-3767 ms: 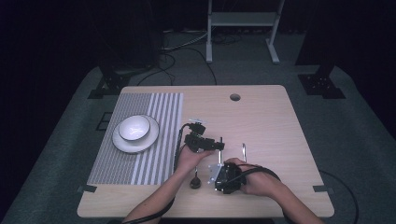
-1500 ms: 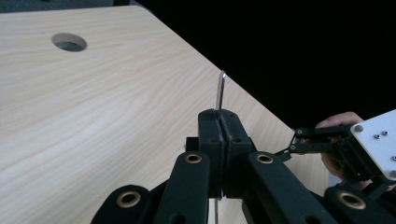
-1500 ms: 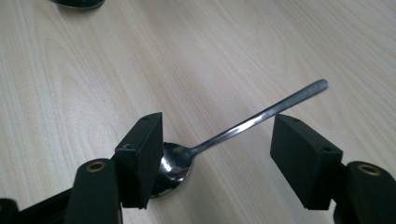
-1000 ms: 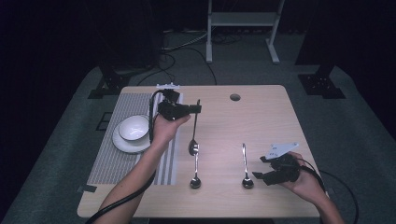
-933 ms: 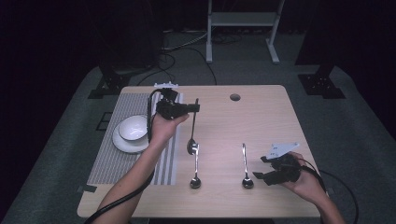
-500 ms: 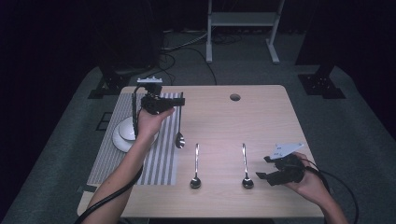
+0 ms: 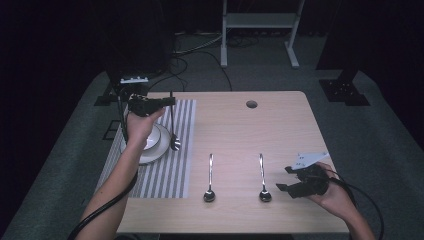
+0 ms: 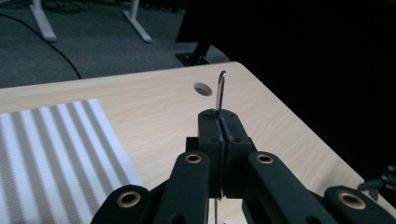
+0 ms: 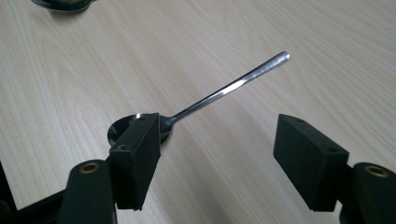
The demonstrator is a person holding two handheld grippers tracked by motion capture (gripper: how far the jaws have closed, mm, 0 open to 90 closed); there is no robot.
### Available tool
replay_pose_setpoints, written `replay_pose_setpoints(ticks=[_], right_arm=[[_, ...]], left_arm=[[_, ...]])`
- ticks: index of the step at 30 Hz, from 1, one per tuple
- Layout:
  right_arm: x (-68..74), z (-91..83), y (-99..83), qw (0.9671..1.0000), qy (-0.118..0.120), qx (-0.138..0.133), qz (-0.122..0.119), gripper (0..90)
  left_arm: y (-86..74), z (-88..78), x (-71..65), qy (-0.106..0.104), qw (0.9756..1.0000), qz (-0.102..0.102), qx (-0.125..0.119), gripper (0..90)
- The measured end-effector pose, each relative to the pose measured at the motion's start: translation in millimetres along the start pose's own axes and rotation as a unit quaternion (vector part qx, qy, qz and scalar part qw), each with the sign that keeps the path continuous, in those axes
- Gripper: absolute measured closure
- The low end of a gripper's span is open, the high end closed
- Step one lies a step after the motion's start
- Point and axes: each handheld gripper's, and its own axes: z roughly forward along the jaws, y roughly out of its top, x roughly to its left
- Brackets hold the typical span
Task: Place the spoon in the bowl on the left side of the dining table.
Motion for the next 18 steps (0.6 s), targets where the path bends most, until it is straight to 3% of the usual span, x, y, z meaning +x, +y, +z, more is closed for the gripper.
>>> replay_pose_setpoints(ticks=[9, 18], right_arm=[[-0.3, -0.7, -1.3, 1.0000, 0.000, 0.002, 0.002, 30.4], [-1.4, -3.6, -0.2, 1.0000, -0.002, 0.004, 0.001, 30.4]], left_arm=[[3.4, -24.4, 21.5, 0.030, 0.9990, -0.019, -0.026, 89.3], [3.6, -37.2, 37.2, 0.076, 0.9962, -0.017, -0.039, 89.3]])
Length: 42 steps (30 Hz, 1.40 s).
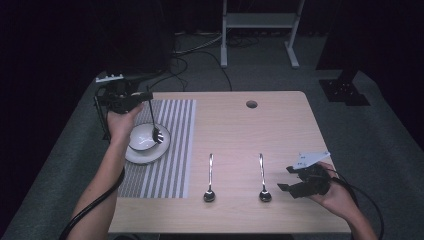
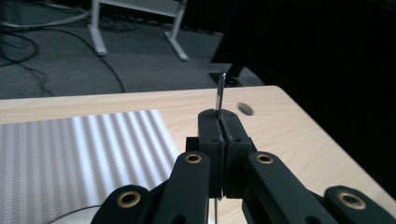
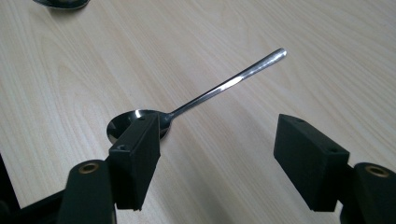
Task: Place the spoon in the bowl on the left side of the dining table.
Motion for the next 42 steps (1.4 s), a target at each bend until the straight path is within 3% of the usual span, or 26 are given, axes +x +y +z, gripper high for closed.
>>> replay_pose_setpoints(ticks=[11, 24, 35, 42], right_arm=[[-0.7, -0.8, 0.2, 1.0000, -0.002, 0.004, -0.003, 30.4], [-1.2, -6.0, 0.9, 1.0000, -0.005, 0.002, -0.003, 30.4], [-4.3, -2.1, -3.5, 0.9999, -0.004, 0.008, 0.005, 30.4], [-6.5, 2.3, -7.8, 0.9998, -0.001, 0.013, 0.012, 30.4]], left_arm=[[-0.5, -10.1, 23.4, 0.046, 0.9988, -0.016, -0.009, 89.3], [-15.9, -15.3, 51.4, 0.091, 0.9942, -0.053, -0.022, 89.3], [-33.9, -15.5, 69.2, 0.114, 0.9910, -0.068, -0.020, 89.3], [-43.5, -14.8, 76.9, 0.119, 0.9905, -0.068, -0.011, 89.2]])
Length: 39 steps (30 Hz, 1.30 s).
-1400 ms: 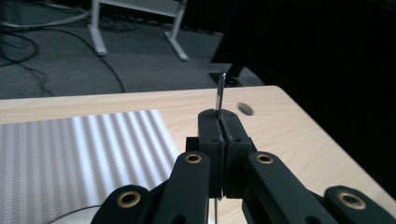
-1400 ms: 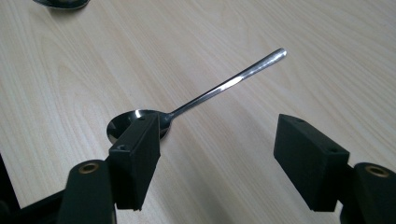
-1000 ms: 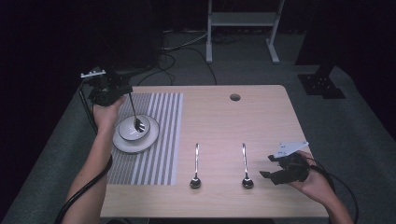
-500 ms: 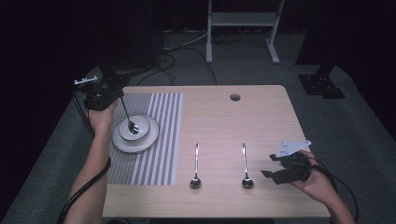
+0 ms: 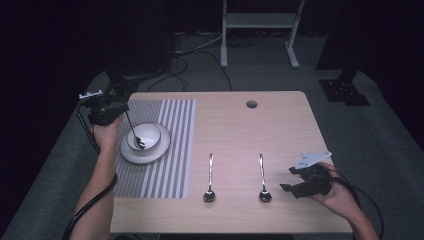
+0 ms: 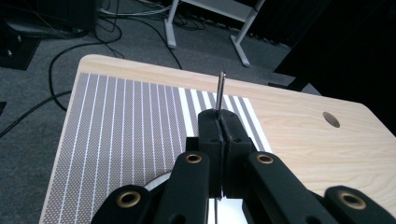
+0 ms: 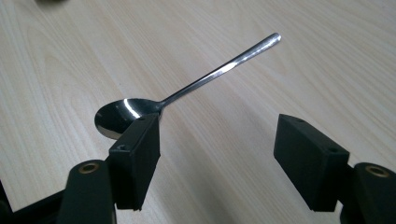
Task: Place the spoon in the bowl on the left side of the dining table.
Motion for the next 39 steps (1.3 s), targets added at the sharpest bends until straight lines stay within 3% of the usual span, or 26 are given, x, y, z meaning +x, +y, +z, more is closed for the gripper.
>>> replay_pose_setpoints(ticks=[7, 21, 32, 39], right_arm=[[-3.1, 1.4, -3.7, 1.0000, -0.002, 0.004, 0.006, 30.1], [-4.7, 0.9, -5.2, 1.0000, -0.005, 0.003, 0.008, 30.2], [-5.2, 1.7, -3.6, 1.0000, -0.004, 0.002, 0.007, 30.2], [-5.4, 3.2, -2.9, 1.0000, -0.004, -0.002, 0.007, 30.1]], left_arm=[[-10.6, 2.9, 9.0, -0.002, 0.9999, -0.015, 0.005, 89.2], [-17.5, 2.7, 20.1, -0.004, 0.9996, -0.024, 0.013, 87.7], [-26.8, 0.5, 34.2, 0.007, 0.9991, -0.037, 0.021, 82.1], [-31.6, -0.7, 39.1, 0.011, 0.9989, -0.033, 0.031, 78.0]])
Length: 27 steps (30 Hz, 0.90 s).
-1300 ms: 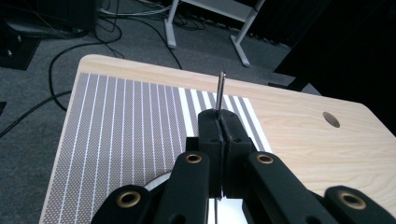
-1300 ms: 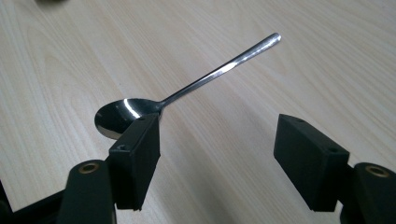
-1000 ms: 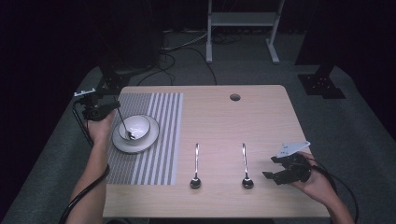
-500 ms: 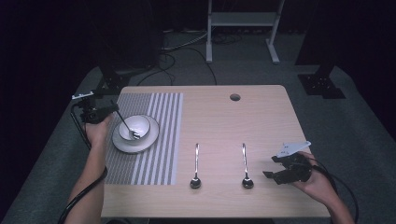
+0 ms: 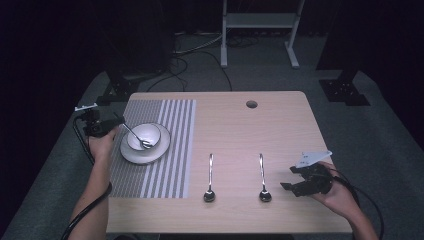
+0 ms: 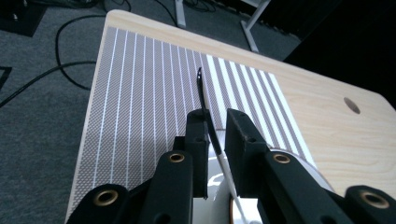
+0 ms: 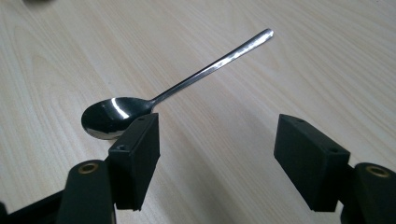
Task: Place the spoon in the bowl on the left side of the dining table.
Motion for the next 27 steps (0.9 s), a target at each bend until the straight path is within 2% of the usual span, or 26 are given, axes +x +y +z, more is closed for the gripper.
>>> replay_pose_setpoints(ticks=[6, 10, 11, 12, 13, 16, 18, 19, 21, 27], right_arm=[[-1.6, 0.3, -2.7, 1.0000, -0.001, -0.003, 0.005, 29.7], [-4.6, 1.8, -5.0, 0.9999, -0.002, -0.006, 0.011, 29.1], [-5.4, 2.5, -5.6, 0.9999, -0.001, -0.008, 0.014, 29.0], [-6.0, 3.2, -6.3, 0.9998, -0.001, -0.009, 0.017, 28.9], [-6.2, 3.5, -6.7, 0.9998, 0.001, -0.010, 0.018, 28.9], [-7.5, 4.6, -7.6, 0.9997, -0.001, -0.013, 0.022, 28.4], [-8.7, 4.9, -8.0, 0.9995, -0.003, -0.016, 0.026, 28.3], [-9.3, 5.0, -8.4, 0.9994, -0.003, -0.018, 0.028, 28.3], [-10.6, 4.9, -9.6, 0.9992, -0.003, -0.021, 0.033, 28.3], [-14.1, 2.6, -12.9, 0.9987, -0.005, -0.026, 0.044, 27.8]], left_arm=[[-3.5, -3.2, 1.9, -0.004, 1.0000, 0.007, 0.003, 73.0], [-8.1, -6.6, 3.2, -0.002, 1.0000, 0.006, 0.005, 65.2], [-10.7, -7.4, 4.5, -0.002, 1.0000, 0.001, 0.005, 60.1], [-12.6, -7.9, 5.4, -0.008, 0.9999, -0.005, 0.005, 54.7], [-16.2, -9.6, 6.7, -0.020, 0.9998, -0.009, 0.003, 54.1], [-21.7, -12.6, 6.3, -0.025, 0.9996, -0.004, 0.008, 49.8], [-25.9, -16.2, 6.5, -0.035, 0.9994, -0.007, 0.001, 41.6], [-28.7, -17.9, 5.1, -0.042, 0.9991, 0.004, 0.005, 40.8], [-32.9, -20.0, 2.7, -0.038, 0.9990, 0.022, 0.012, 39.5], [-44.2, -26.5, 1.1, -0.047, 0.9982, 0.033, 0.018, 31.7]])
